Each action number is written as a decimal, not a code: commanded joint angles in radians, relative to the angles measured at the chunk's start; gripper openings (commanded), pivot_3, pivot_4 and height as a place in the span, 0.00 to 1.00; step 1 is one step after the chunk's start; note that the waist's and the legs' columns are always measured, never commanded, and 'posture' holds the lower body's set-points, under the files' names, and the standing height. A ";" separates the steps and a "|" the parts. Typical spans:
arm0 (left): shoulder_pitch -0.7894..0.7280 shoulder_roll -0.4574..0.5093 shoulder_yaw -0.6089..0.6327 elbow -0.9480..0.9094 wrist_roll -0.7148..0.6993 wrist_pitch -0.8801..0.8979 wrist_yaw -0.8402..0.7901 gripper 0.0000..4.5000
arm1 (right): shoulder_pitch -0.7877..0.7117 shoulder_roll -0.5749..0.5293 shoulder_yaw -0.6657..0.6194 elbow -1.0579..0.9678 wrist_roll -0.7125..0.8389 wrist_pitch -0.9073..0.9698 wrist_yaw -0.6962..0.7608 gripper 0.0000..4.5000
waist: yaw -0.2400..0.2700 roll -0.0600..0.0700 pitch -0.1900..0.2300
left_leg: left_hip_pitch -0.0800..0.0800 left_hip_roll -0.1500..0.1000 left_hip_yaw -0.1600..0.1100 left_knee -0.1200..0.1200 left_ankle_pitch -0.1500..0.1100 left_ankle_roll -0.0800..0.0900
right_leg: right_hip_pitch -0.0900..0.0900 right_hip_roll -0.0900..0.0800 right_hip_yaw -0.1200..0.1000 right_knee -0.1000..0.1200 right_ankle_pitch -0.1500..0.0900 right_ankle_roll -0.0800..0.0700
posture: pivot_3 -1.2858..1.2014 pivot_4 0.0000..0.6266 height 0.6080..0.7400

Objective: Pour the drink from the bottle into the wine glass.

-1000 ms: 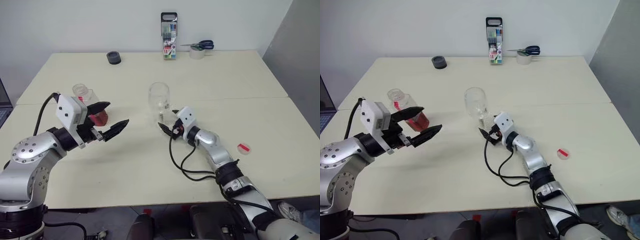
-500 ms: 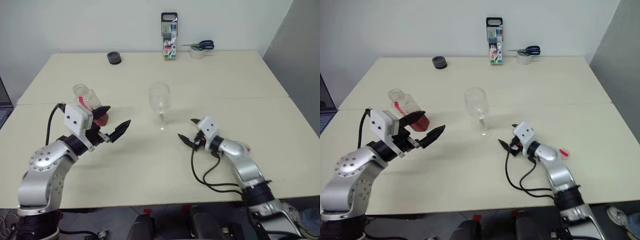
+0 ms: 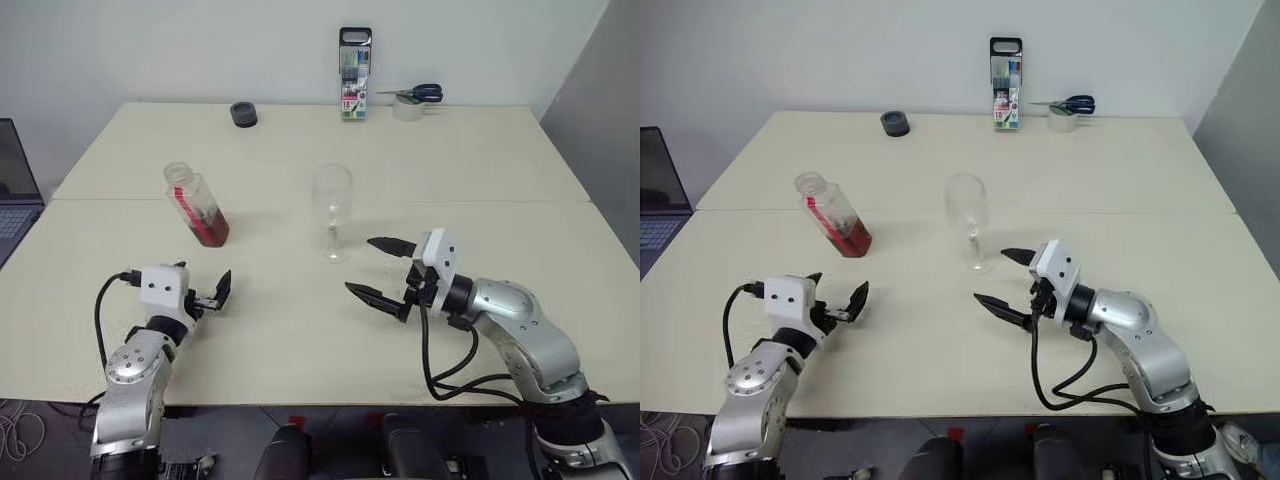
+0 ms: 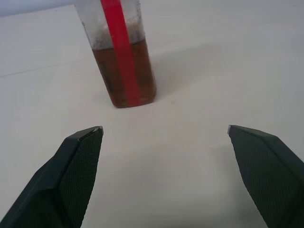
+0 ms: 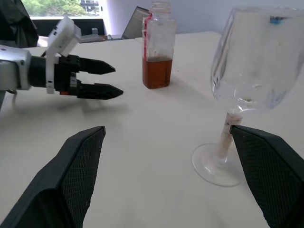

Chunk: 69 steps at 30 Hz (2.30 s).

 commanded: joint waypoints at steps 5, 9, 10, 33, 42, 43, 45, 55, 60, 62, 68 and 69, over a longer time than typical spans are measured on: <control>-0.130 0.034 0.014 0.089 -0.006 -0.012 -0.006 1.00 | -0.019 -0.014 0.006 -0.071 0.031 0.044 -0.013 0.99 | 0.000 0.000 0.000 | 0.000 0.000 0.000 0.000 0.000 0.000 | 0.000 0.000 0.000 0.000 0.000 0.000 | 0.52 0.24 1.00; -0.182 0.051 0.029 0.126 -0.013 -0.011 -0.001 1.00 | -0.024 -0.018 0.010 -0.088 0.029 0.054 -0.017 0.99 | 0.000 0.000 0.000 | 0.000 0.000 0.000 0.000 0.000 0.000 | 0.000 0.000 0.000 0.000 0.000 0.000 | 0.52 0.24 1.00; -0.190 0.054 0.032 0.134 -0.016 -0.012 0.001 1.00 | -0.024 -0.018 0.010 -0.091 0.030 0.056 -0.019 0.99 | -0.001 0.000 0.000 | 0.000 0.000 0.000 0.000 0.000 0.000 | 0.000 0.000 0.000 0.000 0.000 0.000 | 0.52 0.24 1.00; -0.423 0.131 0.028 0.483 -0.043 -0.104 -0.118 1.00 | -0.071 -0.017 0.030 -0.106 0.042 0.073 -0.036 0.99 | -0.001 -0.001 0.000 | 0.000 0.000 0.000 0.000 0.002 -0.004 | -0.001 0.000 0.000 0.000 0.000 0.000 | 0.52 0.24 1.00; -0.514 0.137 0.013 0.602 -0.033 -0.138 -0.148 1.00 | -0.078 -0.012 0.032 -0.111 0.043 0.075 -0.046 0.99 | -0.001 -0.001 0.000 | -0.001 0.000 0.000 0.000 0.002 -0.004 | -0.001 0.000 -0.001 0.000 0.000 0.000 | 0.52 0.24 1.00; -0.523 0.137 0.011 0.614 -0.033 -0.140 -0.152 1.00 | -0.079 -0.012 0.031 -0.111 0.043 0.075 -0.047 0.99 | -0.001 -0.001 0.000 | -0.001 0.000 0.000 0.000 0.002 -0.004 | -0.001 0.000 -0.001 0.000 0.000 0.000 | 0.52 0.24 1.00; -0.540 0.137 0.007 0.639 -0.029 -0.149 -0.155 1.00 | -0.079 -0.012 0.029 -0.110 0.044 0.074 -0.048 0.99 | -0.001 -0.001 0.000 | -0.001 0.000 0.000 0.000 0.002 -0.004 | -0.001 0.000 -0.001 0.000 0.000 0.000 | 0.52 0.24 1.00; -0.587 0.143 -0.027 0.711 -0.006 -0.185 -0.192 0.37 | -0.080 0.004 0.032 -0.103 0.023 0.052 -0.080 1.00 | -0.002 -0.001 0.000 | -0.001 0.000 -0.001 0.000 0.002 -0.004 | -0.001 0.000 -0.001 0.000 0.000 0.000 | 0.52 0.24 1.00; -0.629 0.141 -0.058 0.676 0.004 -0.184 -0.214 0.37 | -0.076 0.006 0.008 -0.118 0.028 0.060 -0.113 1.00 | -0.003 -0.001 0.000 | -0.002 0.000 -0.001 0.001 0.002 -0.004 | -0.001 0.000 -0.001 0.000 0.000 0.000 | 0.52 0.24 1.00; -0.637 0.137 -0.092 0.607 0.018 -0.184 -0.228 0.37 | -0.072 0.006 -0.024 -0.136 0.051 0.077 -0.132 1.00 | -0.003 -0.001 0.000 | -0.002 -0.001 -0.001 0.002 0.002 -0.004 | -0.001 0.000 -0.001 0.000 0.000 0.000 | 0.52 0.24 1.00; -0.715 0.141 -0.214 0.476 0.122 -0.189 -0.226 0.37 | -0.064 -0.009 -0.098 -0.157 0.103 0.131 -0.165 1.00 | -0.001 -0.001 0.000 | -0.004 -0.001 -0.002 0.003 0.003 -0.004 | -0.001 0.000 -0.001 0.001 0.000 0.000 | 0.52 0.24 1.00; -0.738 0.144 -0.240 0.466 0.153 -0.210 -0.223 0.37 | -0.066 -0.013 -0.106 -0.153 0.105 0.136 -0.167 1.00 | -0.001 -0.001 0.000 | -0.004 -0.001 -0.002 0.003 0.002 -0.004 | -0.001 0.000 -0.001 0.001 0.000 0.000 | 0.52 0.24 1.00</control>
